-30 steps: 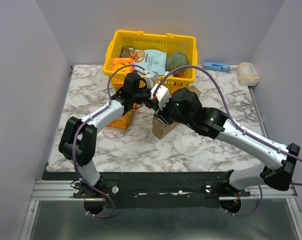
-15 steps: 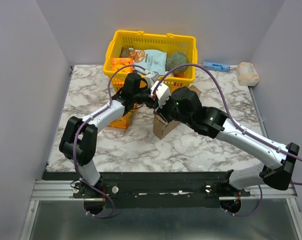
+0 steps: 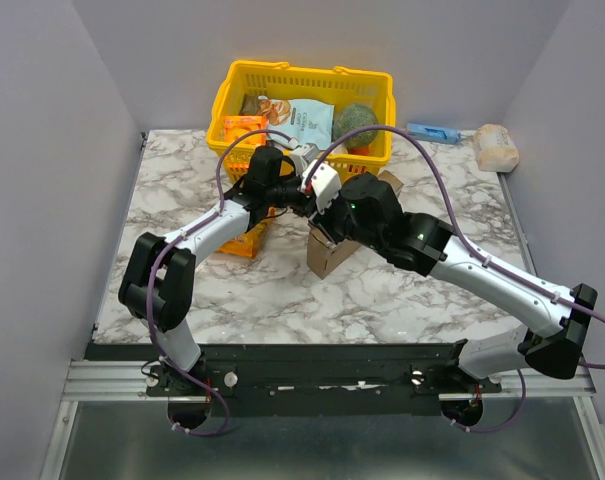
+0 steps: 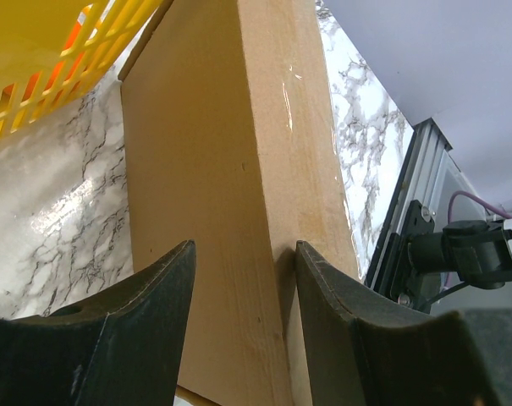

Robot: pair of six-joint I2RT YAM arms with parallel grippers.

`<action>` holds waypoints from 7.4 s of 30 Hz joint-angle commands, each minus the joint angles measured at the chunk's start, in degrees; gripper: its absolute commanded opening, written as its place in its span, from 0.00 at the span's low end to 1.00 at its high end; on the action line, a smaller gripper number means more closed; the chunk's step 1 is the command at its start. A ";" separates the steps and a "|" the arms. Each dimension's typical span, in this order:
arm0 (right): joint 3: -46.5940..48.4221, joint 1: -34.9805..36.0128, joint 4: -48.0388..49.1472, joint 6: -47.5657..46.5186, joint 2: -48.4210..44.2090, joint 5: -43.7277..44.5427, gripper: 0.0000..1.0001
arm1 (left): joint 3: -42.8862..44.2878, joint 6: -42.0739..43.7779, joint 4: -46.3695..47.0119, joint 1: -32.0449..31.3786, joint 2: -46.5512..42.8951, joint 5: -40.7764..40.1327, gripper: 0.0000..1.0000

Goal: Unpack the express box

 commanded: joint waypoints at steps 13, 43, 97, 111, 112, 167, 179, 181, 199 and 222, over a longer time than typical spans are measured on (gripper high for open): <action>3.40 0.62 -2.76 3.80 0.84 0.29 0.00 | -1.37 2.39 -6.17 -1.04 3.89 -4.65 0.58; 0.15 0.62 -5.66 3.36 -0.38 0.91 0.00 | -1.64 2.83 -6.34 -1.04 4.51 -5.44 0.57; 10.33 -0.08 -38.09 -4.90 -7.24 1.08 0.00 | 0.73 10.47 -9.07 -1.92 7.59 -6.05 0.54; 0.52 -24.32 -15.17 -5.95 -18.58 -22.63 0.00 | 0.39 13.46 2.78 -1.56 -7.85 10.63 0.61; 0.16 -24.86 -14.46 -7.09 -18.58 -27.61 0.00 | -0.31 14.33 4.97 -1.56 -9.45 10.99 0.61; -5.74 -28.30 1.72 -1.65 -19.73 -30.64 1.00 | -5.32 85.70 -89.32 22.42 -9.65 -2.00 0.02; -7.84 -28.47 1.90 -2.35 -20.69 -31.79 1.00 | -8.66 82.72 -76.93 25.59 4.60 -13.08 0.30; -8.11 -28.73 1.63 -2.53 -21.13 -31.79 1.00 | -10.51 82.99 -73.35 25.59 1.80 -13.17 0.38; -14.16 -31.72 1.98 -0.69 -22.19 -13.97 1.00 | 4.05 52.62 -54.71 10.07 -24.40 -20.53 0.99; -36.49 -37.87 6.20 5.99 -25.78 -17.81 0.80 | 46.08 28.15 -47.92 -21.96 10.82 -46.74 0.98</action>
